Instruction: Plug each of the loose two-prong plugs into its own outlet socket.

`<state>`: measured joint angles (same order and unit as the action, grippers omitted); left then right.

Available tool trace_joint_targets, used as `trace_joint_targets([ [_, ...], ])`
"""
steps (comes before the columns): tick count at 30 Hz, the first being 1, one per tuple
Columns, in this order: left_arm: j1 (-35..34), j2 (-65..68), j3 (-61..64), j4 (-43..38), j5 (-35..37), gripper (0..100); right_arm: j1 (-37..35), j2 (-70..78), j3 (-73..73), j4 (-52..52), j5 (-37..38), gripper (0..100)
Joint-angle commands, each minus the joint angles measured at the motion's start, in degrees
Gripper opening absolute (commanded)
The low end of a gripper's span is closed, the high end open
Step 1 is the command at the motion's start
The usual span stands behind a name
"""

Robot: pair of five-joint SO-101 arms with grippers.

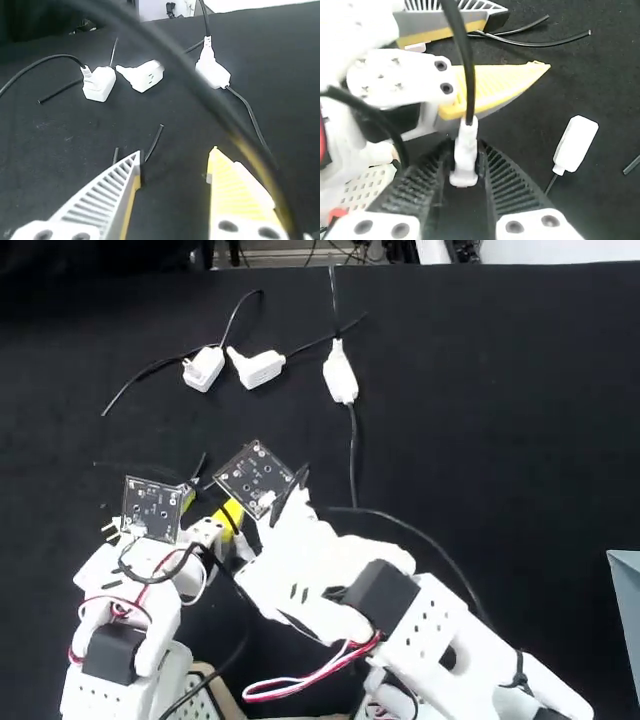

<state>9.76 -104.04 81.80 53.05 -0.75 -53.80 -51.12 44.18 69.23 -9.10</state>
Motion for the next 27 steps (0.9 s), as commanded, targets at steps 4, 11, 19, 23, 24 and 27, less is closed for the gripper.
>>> trace_joint_targets([
  [4, 1.36, -0.26, -2.51, 0.09, -1.05, 22, -1.23, -0.57, 4.62, -6.68, 0.09, 1.2],
  [11, 7.16, -0.26, -4.88, 4.31, -4.22, 22, -1.14, -0.48, 5.23, -7.82, 2.02, 1.2],
  [19, 7.60, -0.26, -6.37, 5.80, -4.04, 22, -0.79, -0.48, 5.23, -7.56, 2.02, 1.2],
  [23, 3.21, -0.26, -7.43, 5.80, -3.78, 22, 2.37, -0.48, 5.23, -7.65, 2.02, 1.2],
  [24, 2.24, -0.26, -7.96, 5.80, -3.78, 22, 3.16, -0.48, 5.23, -7.65, 2.02, 1.2],
  [27, 0.92, -0.26, -8.66, 5.80, -3.78, 22, 4.92, -0.57, 5.23, -7.47, 2.02, 1.2],
])
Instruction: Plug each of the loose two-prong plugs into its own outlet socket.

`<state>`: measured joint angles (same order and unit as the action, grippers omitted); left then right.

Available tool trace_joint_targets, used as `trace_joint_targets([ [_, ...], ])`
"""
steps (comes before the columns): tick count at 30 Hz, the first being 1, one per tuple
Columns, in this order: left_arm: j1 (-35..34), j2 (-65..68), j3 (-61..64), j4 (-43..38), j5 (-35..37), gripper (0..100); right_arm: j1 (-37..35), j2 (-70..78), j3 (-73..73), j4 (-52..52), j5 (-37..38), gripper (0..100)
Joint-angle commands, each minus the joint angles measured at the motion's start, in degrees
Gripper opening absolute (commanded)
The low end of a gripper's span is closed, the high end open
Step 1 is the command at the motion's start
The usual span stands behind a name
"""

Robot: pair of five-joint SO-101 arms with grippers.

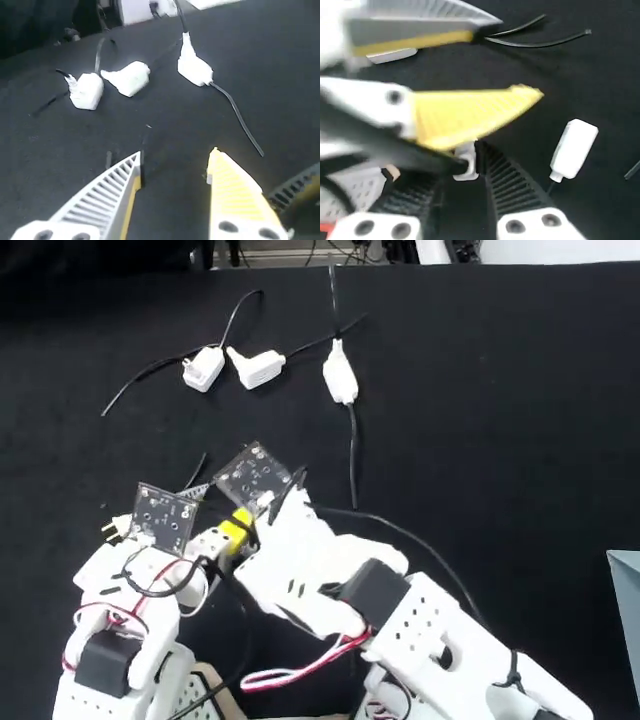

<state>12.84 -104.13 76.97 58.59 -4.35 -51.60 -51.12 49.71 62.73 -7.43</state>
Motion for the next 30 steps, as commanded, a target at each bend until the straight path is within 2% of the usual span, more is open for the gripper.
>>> trace_joint_targets([
  [1, -2.15, -0.18, -3.82, 0.26, -0.09, 22, 3.96, -0.92, -0.31, -0.88, 0.35, 1.2],
  [8, -11.38, 0.44, -3.56, 0.44, 5.98, 23, 23.65, -0.92, -5.58, 7.38, 4.13, 1.2],
  [13, -11.65, 4.48, -4.44, 0.26, 5.98, 23, 37.54, -0.92, -6.73, 8.79, 6.33, 1.2],
  [18, -11.56, 18.20, -11.21, 0.26, 6.33, 23, 51.25, -0.84, -6.37, 5.63, 7.65, 1.2],
  [23, -4.88, 36.48, -19.47, 0.62, 6.51, 23, 53.27, -0.57, -2.51, 0.97, 7.65, 1.2],
  [27, 0.22, 50.64, -25.19, 0.26, 10.11, 23, 53.45, -0.57, 0.57, -1.76, 7.74, 1.2],
  [30, 2.86, 61.10, -28.97, 0.53, 10.55, 27, 53.19, -0.57, 1.54, -1.76, 7.74, 1.2],
])
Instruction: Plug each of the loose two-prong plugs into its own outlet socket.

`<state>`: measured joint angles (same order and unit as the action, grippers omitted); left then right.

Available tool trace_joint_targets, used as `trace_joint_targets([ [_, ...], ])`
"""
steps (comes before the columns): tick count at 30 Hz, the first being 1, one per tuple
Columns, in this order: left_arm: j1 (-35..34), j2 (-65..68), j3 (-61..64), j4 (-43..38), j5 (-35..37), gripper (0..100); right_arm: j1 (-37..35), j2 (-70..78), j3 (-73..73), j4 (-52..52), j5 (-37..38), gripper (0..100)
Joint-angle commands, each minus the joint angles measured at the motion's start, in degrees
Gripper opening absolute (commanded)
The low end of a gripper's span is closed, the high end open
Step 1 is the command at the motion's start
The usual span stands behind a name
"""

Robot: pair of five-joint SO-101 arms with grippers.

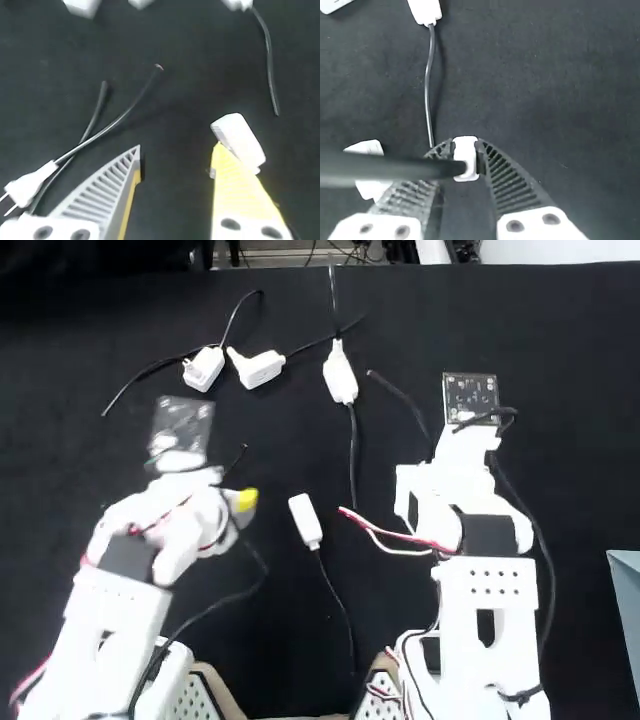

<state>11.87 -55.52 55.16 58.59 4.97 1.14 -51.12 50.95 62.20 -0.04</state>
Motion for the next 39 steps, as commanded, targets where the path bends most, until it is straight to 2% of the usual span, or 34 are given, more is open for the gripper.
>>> trace_joint_targets([
  [1, 4.53, 15.74, -8.13, 0.53, 1.58, 28, 0.44, -0.66, 0.48, -1.14, 0.35, 1.2],
  [6, 6.90, 30.51, -14.64, 0.18, 5.80, 28, 0.35, -0.84, 1.71, -0.79, 0.35, 1.2],
  [16, 8.48, 48.70, -26.07, 0.26, 6.07, 28, -4.22, -0.92, 2.68, 1.23, 0.44, 1.2],
  [22, 10.33, 50.90, -27.47, 0.62, 6.07, 28, -4.13, -0.92, 2.86, 1.23, 0.88, 1.2],
  [26, 8.40, 50.90, -25.19, 2.55, 5.71, 28, -3.87, -0.92, 2.95, 1.23, 2.02, 1.2],
  [32, 0.48, 50.29, -25.19, 11.34, 2.64, 28, -3.78, -0.92, 2.95, 1.23, 2.29, 1.2],
  [39, -0.22, 50.11, -33.98, 20.66, 1.41, 28, -3.78, -0.92, 2.95, 1.23, 2.29, 1.2],
])
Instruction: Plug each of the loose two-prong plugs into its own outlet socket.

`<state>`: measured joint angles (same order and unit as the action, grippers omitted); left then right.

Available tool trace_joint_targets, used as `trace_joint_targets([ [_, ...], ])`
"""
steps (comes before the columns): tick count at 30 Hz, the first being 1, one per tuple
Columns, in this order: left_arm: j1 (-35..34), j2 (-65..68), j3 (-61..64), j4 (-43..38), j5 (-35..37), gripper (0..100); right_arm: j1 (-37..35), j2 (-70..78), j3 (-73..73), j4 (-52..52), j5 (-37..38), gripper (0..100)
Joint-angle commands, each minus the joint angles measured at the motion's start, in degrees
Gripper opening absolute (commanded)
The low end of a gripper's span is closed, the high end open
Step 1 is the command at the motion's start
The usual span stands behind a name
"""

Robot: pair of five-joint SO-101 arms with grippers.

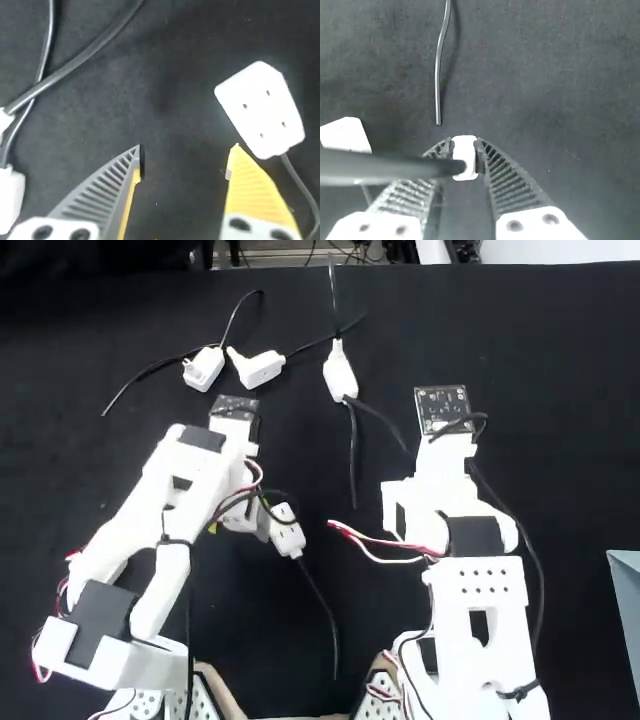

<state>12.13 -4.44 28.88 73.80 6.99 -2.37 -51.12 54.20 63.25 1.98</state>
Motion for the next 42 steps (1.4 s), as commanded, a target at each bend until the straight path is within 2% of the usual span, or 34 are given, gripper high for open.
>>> trace_joint_targets([
  [1, -0.48, -1.49, -9.71, 7.30, -0.62, 28, -0.26, -0.92, -0.31, 0.18, 0.26, 1.2],
  [6, 3.38, -5.36, -15.87, 11.52, 0.00, 28, -0.26, -0.92, -0.31, 0.18, 0.26, 1.2],
  [11, 8.04, -3.87, -14.11, 7.47, 4.40, 28, -0.26, -0.92, -0.22, 0.18, 0.26, 1.2],
  [16, 8.48, 2.90, -11.56, 2.20, 5.19, 28, -0.26, -0.92, -0.22, 0.18, 0.26, 1.2],
  [20, 9.27, 8.53, -11.74, 1.23, 5.63, 28, -0.26, -0.92, -0.22, 0.18, 0.26, 1.2],
  [23, 9.71, 11.16, -12.44, 0.44, 8.88, 28, -0.26, -0.92, -0.22, 0.18, 0.26, 1.2],
  [31, 9.71, 12.48, -13.41, -2.99, 10.02, 28, -0.26, -0.92, -0.22, 0.18, 0.35, 1.2],
  [42, 9.80, 12.22, -13.85, -3.25, 10.02, 28, -0.26, -0.92, -0.13, 0.18, 0.35, 1.2],
])
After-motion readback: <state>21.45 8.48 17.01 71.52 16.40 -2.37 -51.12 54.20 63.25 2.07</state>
